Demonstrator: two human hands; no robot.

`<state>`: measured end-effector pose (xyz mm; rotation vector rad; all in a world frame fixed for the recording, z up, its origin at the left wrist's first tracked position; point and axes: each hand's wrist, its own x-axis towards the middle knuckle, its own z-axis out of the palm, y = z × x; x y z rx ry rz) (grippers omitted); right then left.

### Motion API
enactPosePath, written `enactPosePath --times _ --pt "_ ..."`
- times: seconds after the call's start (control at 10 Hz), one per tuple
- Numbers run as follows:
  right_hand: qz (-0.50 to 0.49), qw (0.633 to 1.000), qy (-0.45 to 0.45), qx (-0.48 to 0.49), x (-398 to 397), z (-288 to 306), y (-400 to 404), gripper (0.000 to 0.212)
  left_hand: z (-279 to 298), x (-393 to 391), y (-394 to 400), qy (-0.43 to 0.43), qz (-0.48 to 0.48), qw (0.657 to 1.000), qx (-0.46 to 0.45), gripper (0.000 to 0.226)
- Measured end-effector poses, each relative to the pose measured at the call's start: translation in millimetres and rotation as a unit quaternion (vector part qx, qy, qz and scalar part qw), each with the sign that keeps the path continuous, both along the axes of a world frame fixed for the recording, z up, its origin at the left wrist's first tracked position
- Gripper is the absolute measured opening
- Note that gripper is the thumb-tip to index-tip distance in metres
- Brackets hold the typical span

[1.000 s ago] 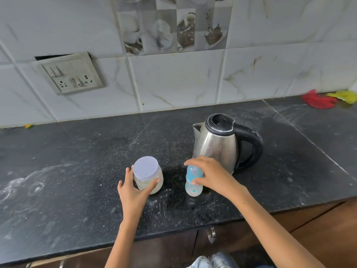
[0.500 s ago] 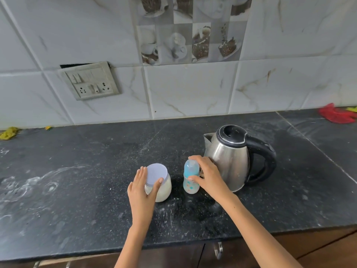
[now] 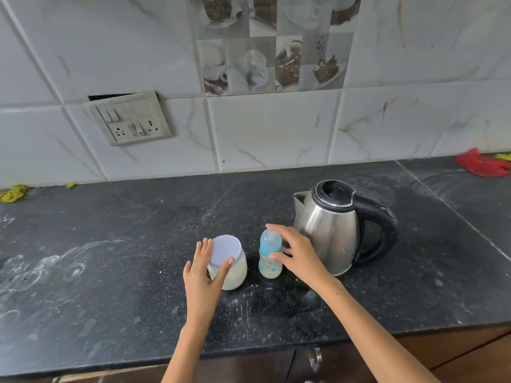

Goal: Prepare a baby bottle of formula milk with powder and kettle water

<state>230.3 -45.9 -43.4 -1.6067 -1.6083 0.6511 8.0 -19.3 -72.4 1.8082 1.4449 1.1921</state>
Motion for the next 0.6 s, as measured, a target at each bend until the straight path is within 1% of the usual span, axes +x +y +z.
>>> enactPosePath --times 0.3,0.4,0.5,0.6 --pt "0.006 1.000 -0.015 -0.013 -7.3 -3.5 -6.5 0.075 0.4 -6.9 6.1 0.021 -0.041 0.999 -0.009 0.062" --pt "-0.031 0.998 -0.058 0.009 -9.4 0.1 -19.5 0.072 1.5 -7.5 4.9 0.051 -0.044 0.998 0.003 0.068" --pt "-0.057 0.993 -0.092 0.051 -11.3 4.2 -27.3 0.065 6.9 -6.1 2.9 0.074 -0.026 0.997 0.019 0.073" --pt "-0.081 0.982 -0.124 0.114 -9.3 22.3 -34.1 0.057 29.3 1.2 0.4 0.122 -0.001 0.989 0.078 0.081"
